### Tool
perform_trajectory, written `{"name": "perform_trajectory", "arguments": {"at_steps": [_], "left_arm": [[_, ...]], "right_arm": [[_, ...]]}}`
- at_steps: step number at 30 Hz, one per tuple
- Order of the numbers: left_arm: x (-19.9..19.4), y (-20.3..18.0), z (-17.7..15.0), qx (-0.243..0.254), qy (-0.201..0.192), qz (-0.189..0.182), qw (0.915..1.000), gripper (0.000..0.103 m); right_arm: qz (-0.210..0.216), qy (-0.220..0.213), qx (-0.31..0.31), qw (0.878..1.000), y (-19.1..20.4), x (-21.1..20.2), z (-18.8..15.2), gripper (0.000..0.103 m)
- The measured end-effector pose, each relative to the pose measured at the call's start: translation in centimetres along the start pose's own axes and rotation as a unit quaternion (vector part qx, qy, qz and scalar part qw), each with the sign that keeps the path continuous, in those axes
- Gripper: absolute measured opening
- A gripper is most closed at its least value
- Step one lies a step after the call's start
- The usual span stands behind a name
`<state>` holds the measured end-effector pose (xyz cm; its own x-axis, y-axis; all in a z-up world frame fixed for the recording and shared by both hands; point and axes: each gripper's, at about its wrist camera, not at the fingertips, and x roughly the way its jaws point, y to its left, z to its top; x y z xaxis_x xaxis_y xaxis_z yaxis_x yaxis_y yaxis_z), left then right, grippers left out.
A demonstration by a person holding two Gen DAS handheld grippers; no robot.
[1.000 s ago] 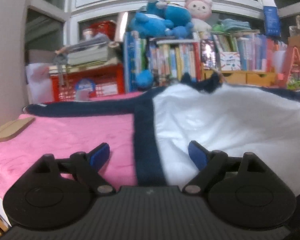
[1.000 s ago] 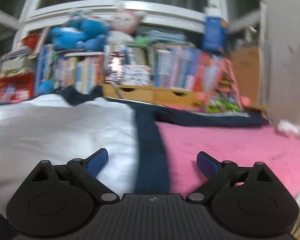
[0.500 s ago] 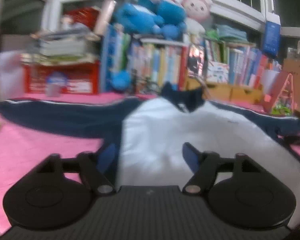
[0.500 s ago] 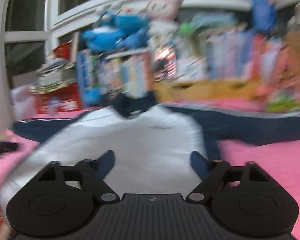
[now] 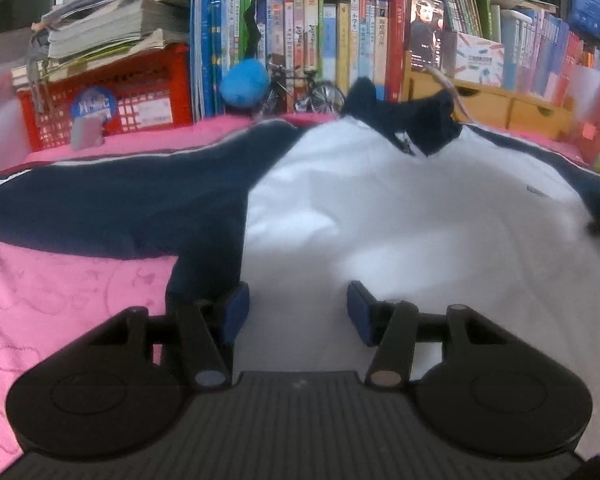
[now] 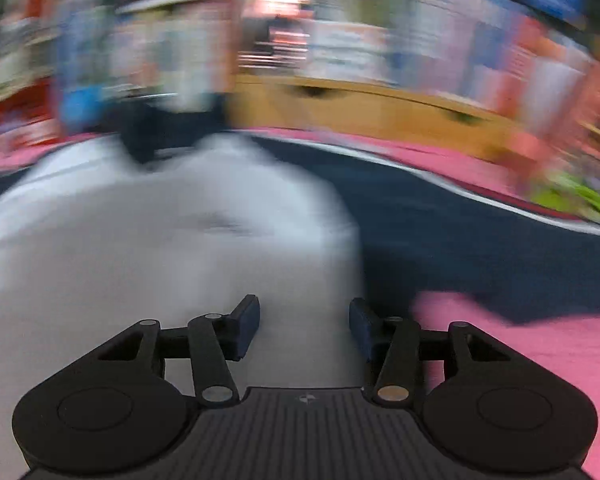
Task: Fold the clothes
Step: 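Grasp the navy collar with the left tool while the right tool grasps beside it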
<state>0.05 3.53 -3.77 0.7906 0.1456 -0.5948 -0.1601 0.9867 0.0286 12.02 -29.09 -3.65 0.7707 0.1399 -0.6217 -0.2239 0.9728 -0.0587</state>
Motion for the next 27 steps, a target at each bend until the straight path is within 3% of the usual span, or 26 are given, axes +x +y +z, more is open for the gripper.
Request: {"name": "perform_trajectory", "arguments": {"at_steps": [2,3,4,6,7,10,12,15,19,23,25,27], "left_arm": [[-0.3,0.3,0.6,0.008,-0.001,0.006,0.9999,0.057],[-0.5,0.4,0.9,0.013,-0.001,0.007,0.9999,0.055],[-0.7,0.5,1.5,0.024,-0.004,0.001,0.9997,0.055],[-0.7,0.1,2.8,0.053,-0.009,-0.03,0.9981,0.054],[-0.3,-0.3,3.6,0.065,-0.01,-0.047,0.9967,0.054],[2.3,-2.7,6.2,0.108,-0.02,-0.078,0.9908,0.05],[5.1,-4.3,7.7,0.137,-0.022,-0.074,0.9875,0.04],[10.2,-5.7,9.7,0.147,-0.008,-0.07,0.9867,0.026],[17.0,-6.3,12.4,0.139,0.012,-0.057,0.9886,0.022],[21.3,-5.9,15.1,0.144,0.004,-0.048,0.9884,0.022],[23.4,-5.6,16.3,0.149,-0.002,-0.038,0.9882,0.025],[24.9,-4.8,17.2,0.124,-0.005,-0.043,0.9913,0.025]], "right_arm": [[-0.028,0.008,0.016,0.999,-3.3,1.3,0.6,0.05],[-0.061,0.013,0.012,0.998,-4.4,1.4,0.9,0.059],[-0.096,0.018,0.006,0.995,-5.4,1.5,1.2,0.054],[-0.124,0.025,-0.001,0.992,-5.6,0.6,2.0,0.045],[-0.116,0.009,-0.016,0.993,-5.1,-0.3,2.3,0.045],[-0.029,-0.031,-0.06,0.997,-1.7,-2.0,3.5,0.043],[0.044,-0.036,-0.081,0.995,1.4,-1.5,4.8,0.041],[0.107,-0.016,-0.095,0.989,5.6,2.8,7.1,0.029],[0.13,0.034,-0.067,0.989,9.7,10.7,10.1,0.021],[0.11,0.039,-0.024,0.993,9.6,17.4,13.6,0.017],[0.1,0.04,-0.008,0.994,9.1,19.7,15.1,0.002],[0.095,0.035,0.004,0.995,8.5,21.5,16.1,0.0]]}}
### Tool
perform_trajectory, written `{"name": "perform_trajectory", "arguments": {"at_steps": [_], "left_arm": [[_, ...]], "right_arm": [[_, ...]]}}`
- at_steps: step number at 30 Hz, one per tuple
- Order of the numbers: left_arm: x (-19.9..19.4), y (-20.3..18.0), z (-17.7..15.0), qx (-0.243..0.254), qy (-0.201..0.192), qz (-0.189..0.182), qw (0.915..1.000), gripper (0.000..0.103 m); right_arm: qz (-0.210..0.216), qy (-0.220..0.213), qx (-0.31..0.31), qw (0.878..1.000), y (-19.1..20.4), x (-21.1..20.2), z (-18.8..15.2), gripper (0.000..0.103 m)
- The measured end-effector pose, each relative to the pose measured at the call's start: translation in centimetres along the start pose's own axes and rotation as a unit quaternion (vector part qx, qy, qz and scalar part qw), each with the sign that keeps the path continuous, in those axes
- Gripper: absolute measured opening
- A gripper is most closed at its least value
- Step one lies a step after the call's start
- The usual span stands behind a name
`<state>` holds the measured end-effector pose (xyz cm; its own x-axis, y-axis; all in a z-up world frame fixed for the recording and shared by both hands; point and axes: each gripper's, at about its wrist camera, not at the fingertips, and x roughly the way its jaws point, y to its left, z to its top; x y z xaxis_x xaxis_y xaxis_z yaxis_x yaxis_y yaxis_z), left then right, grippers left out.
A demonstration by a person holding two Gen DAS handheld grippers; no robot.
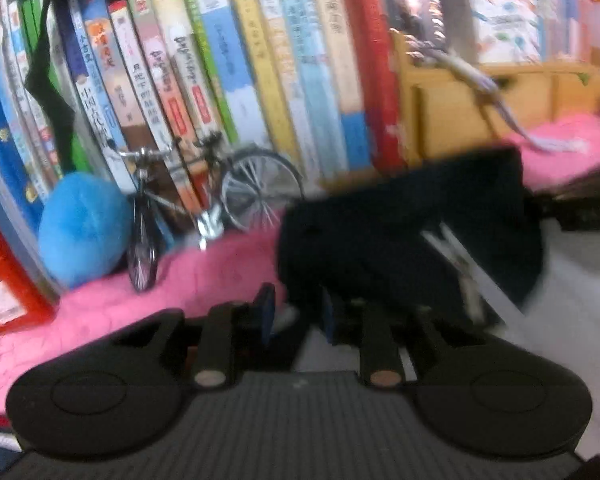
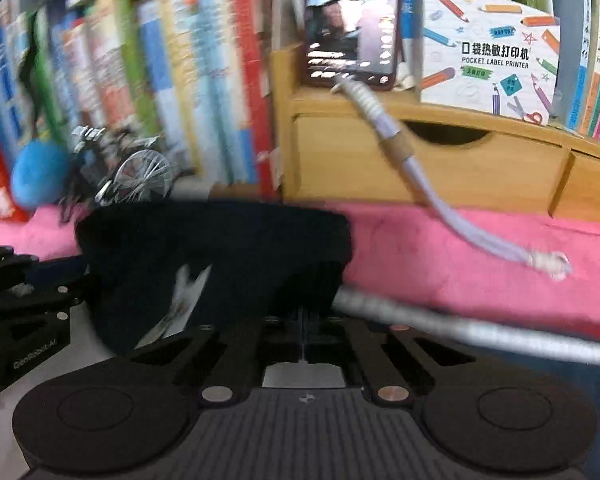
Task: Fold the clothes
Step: 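Grasp the navy collar with the left tool while the right tool grasps beside it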
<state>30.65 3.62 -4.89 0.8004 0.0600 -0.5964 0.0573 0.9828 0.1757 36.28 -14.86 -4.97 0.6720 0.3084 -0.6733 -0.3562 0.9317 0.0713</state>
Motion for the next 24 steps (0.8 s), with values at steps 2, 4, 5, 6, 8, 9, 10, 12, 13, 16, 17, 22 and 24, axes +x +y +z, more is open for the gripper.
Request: {"name": "perform_trajectory", "arguments": {"at_steps": [2,4,5,6,8,9,10,12,13,16,17,22,24], "left_arm": [[0.7,0.9,0.3,-0.024,0.004,-0.012,0.9996,0.027],[1.3,1.7,0.5,-0.043,0.007,-0.021,0.9988,0.031],[1.4,1.9,0.5,-0.048,0.007,-0.024,0.9985,0.031],[1.6,2.0,0.5,-0.049,0.007,-0.025,0.9985,0.032],[1.9,1.9,0.7,-0.047,0.007,-0.019,0.9987,0.037],[2.1,1.8,1.0,-0.042,0.007,-0.009,0.9991,0.042],[2.3,1.6,1.2,-0.036,0.006,0.006,0.9993,0.052],[2.0,1.5,1.3,-0.024,0.0,0.021,0.9995,0.053],[1.4,1.7,1.2,-0.019,-0.008,0.021,0.9996,0.047],[-3.1,3.7,0.6,-0.071,-0.046,-0.001,0.9965,0.042],[-4.9,3.8,0.1,-0.073,-0.056,-0.016,0.9956,0.042],[-12.0,0.9,-4.4,0.025,-0.044,-0.106,0.9931,0.044],[-11.0,-1.3,-6.1,0.086,-0.016,-0.117,0.9893,0.043]], "right_arm": [[0.001,-0.013,0.006,1.0,-0.8,1.0,0.3,0.0],[0.005,-0.028,0.001,1.0,-1.1,1.5,0.1,0.0],[0.004,-0.034,-0.007,0.999,-0.9,1.7,0.1,0.0],[0.003,-0.039,-0.015,0.999,-0.8,1.9,0.1,0.0],[0.009,-0.041,-0.007,0.999,-1.3,2.3,0.5,0.0],[0.009,-0.043,-0.004,0.999,-1.5,2.5,0.7,0.0],[0.007,-0.045,-0.001,0.999,-1.7,2.6,1.1,0.003],[-0.052,-0.047,0.001,0.998,-1.8,3.4,2.1,0.041],[-0.05,-0.044,0.014,0.998,-2.2,2.8,2.2,0.044],[-0.02,-0.042,0.046,0.998,-3.5,0.4,2.3,0.043],[0.001,-0.048,0.032,0.998,-3.6,-1.1,1.8,0.043],[0.088,-0.013,-0.093,0.992,-0.2,-6.6,-3.1,0.043],[0.12,0.016,-0.127,0.984,1.5,-7.7,-5.4,0.042]]}}
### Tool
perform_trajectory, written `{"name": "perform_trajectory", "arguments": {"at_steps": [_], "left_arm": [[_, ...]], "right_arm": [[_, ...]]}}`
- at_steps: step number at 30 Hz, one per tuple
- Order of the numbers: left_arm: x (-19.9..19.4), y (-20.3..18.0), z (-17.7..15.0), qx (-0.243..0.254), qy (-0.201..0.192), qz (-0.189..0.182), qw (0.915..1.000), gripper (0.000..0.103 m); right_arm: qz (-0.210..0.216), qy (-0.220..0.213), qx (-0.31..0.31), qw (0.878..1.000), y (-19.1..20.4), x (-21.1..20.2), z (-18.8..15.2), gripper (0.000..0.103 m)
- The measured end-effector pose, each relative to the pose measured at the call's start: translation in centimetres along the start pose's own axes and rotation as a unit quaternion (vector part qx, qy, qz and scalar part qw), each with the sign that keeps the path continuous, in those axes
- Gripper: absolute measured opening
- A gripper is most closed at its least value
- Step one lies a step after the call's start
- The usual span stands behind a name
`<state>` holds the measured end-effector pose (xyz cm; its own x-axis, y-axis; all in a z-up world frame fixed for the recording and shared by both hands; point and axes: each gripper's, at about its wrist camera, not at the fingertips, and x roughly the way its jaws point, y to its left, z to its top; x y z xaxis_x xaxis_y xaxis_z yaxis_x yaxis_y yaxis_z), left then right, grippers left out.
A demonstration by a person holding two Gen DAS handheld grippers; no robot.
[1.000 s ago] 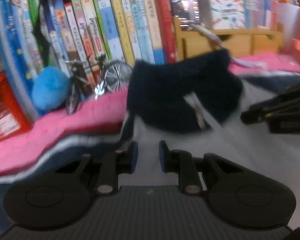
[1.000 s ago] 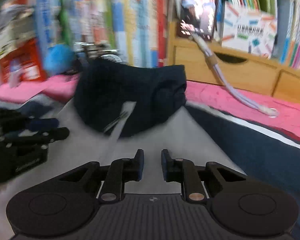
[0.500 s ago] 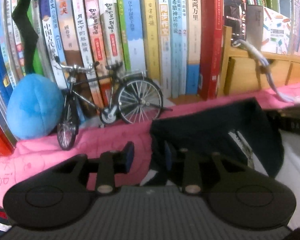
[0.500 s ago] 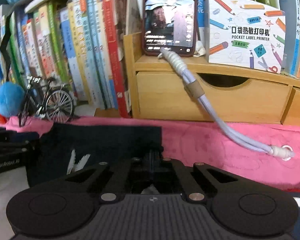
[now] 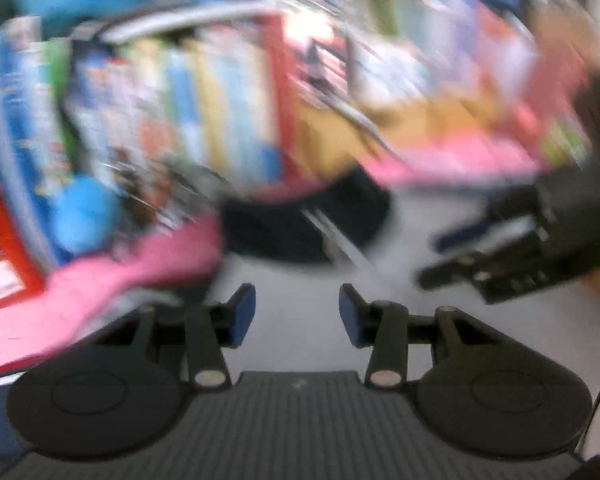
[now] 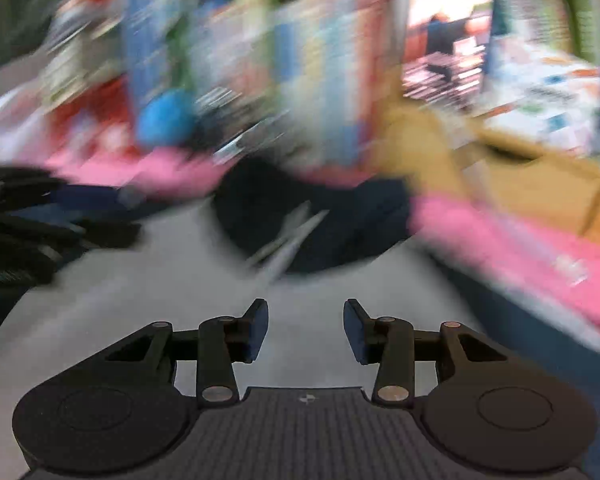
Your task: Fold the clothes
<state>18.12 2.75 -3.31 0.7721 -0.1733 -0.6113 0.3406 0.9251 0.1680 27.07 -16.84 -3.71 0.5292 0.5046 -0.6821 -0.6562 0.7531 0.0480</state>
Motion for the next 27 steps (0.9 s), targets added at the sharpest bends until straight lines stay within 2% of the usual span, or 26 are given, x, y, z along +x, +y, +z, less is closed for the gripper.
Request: {"name": "perform_trajectory", "arguments": {"at_steps": [1,2,4,7,9,14,22,27], "left_arm": [[1.4,-0.5,-0.2,0.016,0.005,0.009,0.9998,0.04],[2.7,-0.5,-0.3,0.02,-0.002,0.021,0.9996,0.04],[6.0,1.0,1.2,-0.004,-0.004,0.059,0.9982,0.039],[9.4,4.0,3.5,-0.056,0.01,0.102,0.9931,0.04],[10.5,5.3,4.2,-0.075,0.015,0.116,0.9902,0.04],[10.8,5.6,4.2,-0.077,0.015,0.12,0.9897,0.04],[10.8,5.5,4.0,-0.085,0.015,0.118,0.9892,0.041],[10.9,6.3,3.9,-0.11,0.016,0.108,0.9879,0.047]], "right_arm": [[0.003,0.012,-0.018,1.0,1.0,0.3,-0.6,0.042],[-0.015,-0.006,-0.039,0.999,1.9,0.8,-0.4,0.042],[-0.058,-0.012,-0.049,0.997,1.8,2.4,0.9,0.042],[-0.088,-0.026,0.002,0.996,-1.8,5.6,3.4,0.038],[-0.096,-0.036,0.036,0.994,-3.9,7.3,4.7,0.036],[-0.115,-0.048,0.053,0.991,-4.6,8.3,5.1,0.037],[-0.119,-0.047,0.055,0.99,-3.0,8.9,5.2,0.039],[-0.117,-0.046,0.057,0.99,-3.6,9.0,5.4,0.04]]}}
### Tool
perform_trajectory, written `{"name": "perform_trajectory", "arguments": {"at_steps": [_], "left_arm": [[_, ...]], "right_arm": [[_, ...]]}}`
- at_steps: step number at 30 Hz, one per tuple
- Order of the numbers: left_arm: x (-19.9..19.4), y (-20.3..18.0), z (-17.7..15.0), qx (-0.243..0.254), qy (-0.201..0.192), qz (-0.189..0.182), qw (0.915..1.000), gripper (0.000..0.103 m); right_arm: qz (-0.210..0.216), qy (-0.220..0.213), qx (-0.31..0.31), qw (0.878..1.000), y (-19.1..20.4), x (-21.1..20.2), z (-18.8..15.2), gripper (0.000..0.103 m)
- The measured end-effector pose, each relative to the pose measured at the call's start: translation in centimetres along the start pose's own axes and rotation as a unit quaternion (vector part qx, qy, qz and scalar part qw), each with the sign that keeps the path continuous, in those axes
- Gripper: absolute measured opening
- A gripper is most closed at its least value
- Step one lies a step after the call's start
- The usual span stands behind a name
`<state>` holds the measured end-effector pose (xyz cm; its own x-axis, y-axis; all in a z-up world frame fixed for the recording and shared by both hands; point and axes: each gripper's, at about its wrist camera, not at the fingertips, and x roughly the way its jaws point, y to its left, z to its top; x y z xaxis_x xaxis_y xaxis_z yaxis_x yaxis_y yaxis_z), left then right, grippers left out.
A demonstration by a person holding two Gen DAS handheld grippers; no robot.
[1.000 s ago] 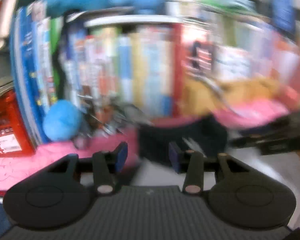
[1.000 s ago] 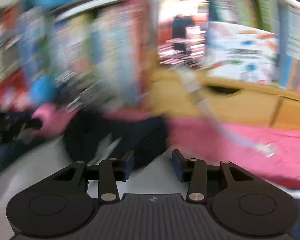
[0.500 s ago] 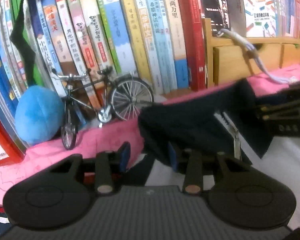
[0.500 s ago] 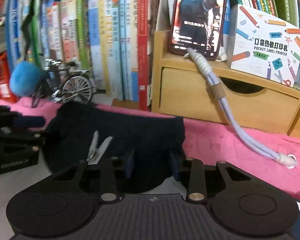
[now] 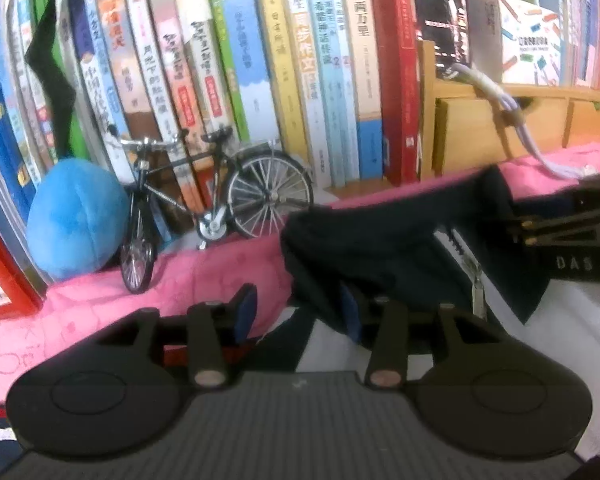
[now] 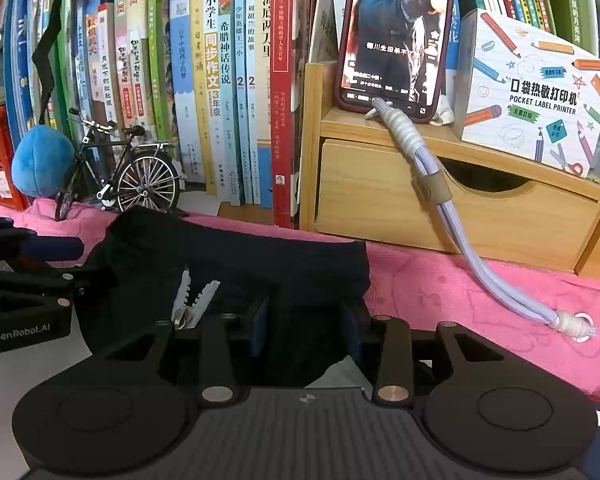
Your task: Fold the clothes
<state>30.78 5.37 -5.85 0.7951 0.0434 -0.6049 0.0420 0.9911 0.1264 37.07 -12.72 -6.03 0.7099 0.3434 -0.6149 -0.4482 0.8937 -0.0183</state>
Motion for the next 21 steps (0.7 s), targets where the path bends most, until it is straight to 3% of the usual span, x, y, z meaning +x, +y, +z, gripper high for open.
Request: {"name": "perform_trajectory", "arguments": {"at_steps": [4,8,12,15,17,18,20,21], "left_arm": [[0.2,0.7,0.0,-0.018,0.004,-0.01,0.9998,0.05],[0.8,2.3,0.2,-0.064,0.015,-0.025,0.9975,0.066],[0.9,2.1,0.4,-0.059,0.017,-0.018,0.998,0.069],[1.5,2.4,0.7,-0.068,0.023,-0.016,0.9973,0.079],[2.1,2.5,1.0,-0.07,0.032,0.011,0.9969,0.099],[2.0,2.4,1.2,-0.067,0.037,0.024,0.9968,0.098],[0.5,2.0,1.6,-0.073,0.045,0.04,0.9955,0.081],[-1.2,1.9,1.7,-0.09,0.033,0.028,0.995,0.079]], "right_arm": [[0.002,0.0,0.002,1.0,0.0,-0.1,0.0,0.041],[0.004,0.0,0.005,1.0,-0.1,0.0,0.0,0.041],[0.004,0.0,0.006,1.0,0.0,-0.1,0.0,0.042],[0.006,0.001,0.007,1.0,-0.1,0.1,0.1,0.045],[0.007,0.002,0.008,1.0,-0.1,0.3,0.2,0.056],[-0.005,0.007,0.007,1.0,0.0,0.5,0.4,0.069],[-0.032,0.016,0.006,0.999,0.3,0.8,0.6,0.098],[-0.044,0.022,0.018,0.999,0.0,0.2,0.7,0.102]]}}
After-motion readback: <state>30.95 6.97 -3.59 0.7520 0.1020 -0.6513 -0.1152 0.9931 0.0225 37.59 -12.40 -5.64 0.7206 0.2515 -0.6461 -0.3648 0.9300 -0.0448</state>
